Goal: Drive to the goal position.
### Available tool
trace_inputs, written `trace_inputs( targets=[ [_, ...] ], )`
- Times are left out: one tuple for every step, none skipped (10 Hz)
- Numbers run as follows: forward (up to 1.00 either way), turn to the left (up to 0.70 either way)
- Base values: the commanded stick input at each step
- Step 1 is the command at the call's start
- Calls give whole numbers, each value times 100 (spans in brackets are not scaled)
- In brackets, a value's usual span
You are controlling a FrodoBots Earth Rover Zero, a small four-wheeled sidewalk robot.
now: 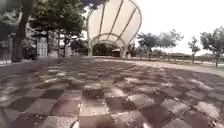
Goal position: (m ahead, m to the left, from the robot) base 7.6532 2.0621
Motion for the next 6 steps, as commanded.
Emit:
trace_inputs(
  targets=[
    [100, 0],
    [100, 0],
    [100, 0],
    [100, 0],
    [100, 0],
    [100, 0]
  ],
)
